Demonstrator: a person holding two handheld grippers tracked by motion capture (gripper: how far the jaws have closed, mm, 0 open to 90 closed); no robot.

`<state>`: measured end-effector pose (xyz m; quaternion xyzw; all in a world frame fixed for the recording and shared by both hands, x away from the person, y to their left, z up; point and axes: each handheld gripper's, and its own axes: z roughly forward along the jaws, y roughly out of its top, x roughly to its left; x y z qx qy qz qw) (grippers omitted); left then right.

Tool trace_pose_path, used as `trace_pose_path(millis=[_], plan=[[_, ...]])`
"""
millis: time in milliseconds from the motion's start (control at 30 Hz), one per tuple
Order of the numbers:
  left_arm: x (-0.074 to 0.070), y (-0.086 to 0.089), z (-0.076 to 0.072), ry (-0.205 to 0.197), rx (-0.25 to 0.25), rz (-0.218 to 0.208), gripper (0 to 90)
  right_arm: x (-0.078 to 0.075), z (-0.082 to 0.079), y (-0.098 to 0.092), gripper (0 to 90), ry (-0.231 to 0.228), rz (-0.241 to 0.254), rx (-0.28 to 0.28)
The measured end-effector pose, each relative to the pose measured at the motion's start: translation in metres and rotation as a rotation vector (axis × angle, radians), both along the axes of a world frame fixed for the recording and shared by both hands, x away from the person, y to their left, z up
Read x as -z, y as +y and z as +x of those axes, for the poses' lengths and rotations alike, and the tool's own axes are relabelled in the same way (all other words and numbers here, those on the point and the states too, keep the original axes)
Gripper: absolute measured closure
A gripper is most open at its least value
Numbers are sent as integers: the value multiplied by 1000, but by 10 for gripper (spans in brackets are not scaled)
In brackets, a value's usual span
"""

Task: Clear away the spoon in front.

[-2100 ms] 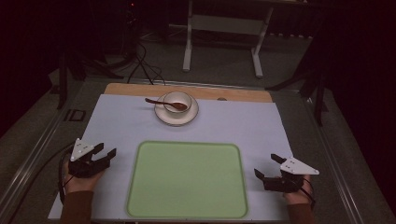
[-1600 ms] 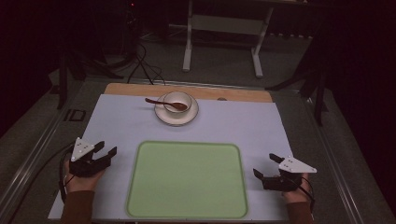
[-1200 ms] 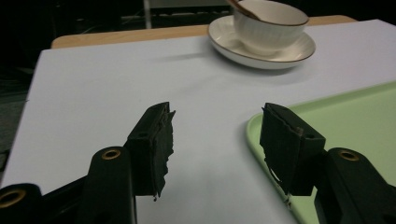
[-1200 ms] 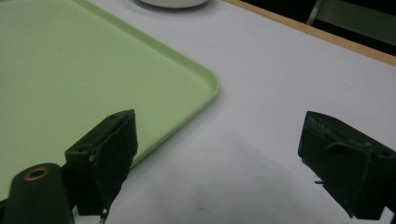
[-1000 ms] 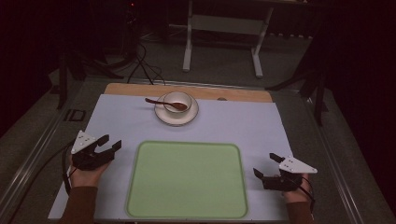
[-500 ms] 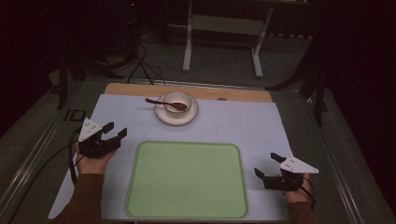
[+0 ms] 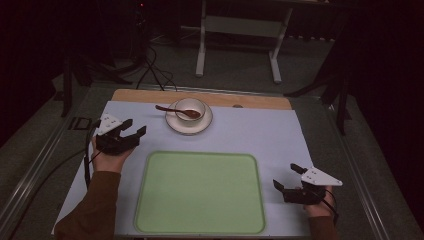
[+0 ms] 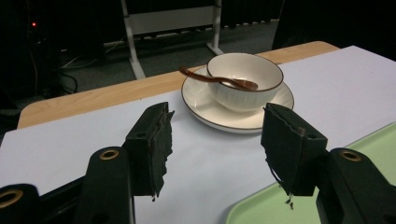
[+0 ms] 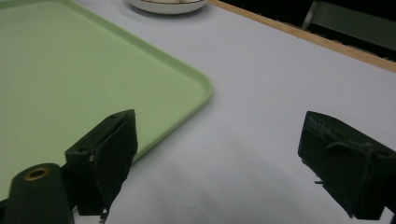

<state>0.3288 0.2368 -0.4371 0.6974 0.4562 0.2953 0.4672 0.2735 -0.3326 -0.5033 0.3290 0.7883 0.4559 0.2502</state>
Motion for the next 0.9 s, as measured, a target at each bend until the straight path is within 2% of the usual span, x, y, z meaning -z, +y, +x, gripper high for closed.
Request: trace_pose_path(millis=[200, 400, 433, 567, 667, 700, 767, 900], plan=[[-6, 0, 16, 21, 6, -17, 414, 1, 1, 0, 116, 1, -4, -4], [-8, -1, 28, 23, 9, -21, 418, 1, 1, 0, 116, 1, -4, -3], [-9, -1, 33, 21, 15, -40, 418, 1, 1, 0, 116, 0, -4, -2], [-9, -1, 40, 18, 32, -65, 401, 0, 1, 0, 116, -1, -3, -1], [-7, -2, 53, 36, 33, -88, 388, 0, 1, -1, 116, -1, -3, 0], [-7, -2, 53, 36, 33, -88, 383, 0, 1, -1, 116, -1, -3, 0], [-6, -3, 61, 53, 33, -78, 375, 1, 1, 0, 116, -1, -4, -1], [-6, -5, 69, 55, 37, -78, 365, 1, 1, -1, 116, 0, -5, 0]])
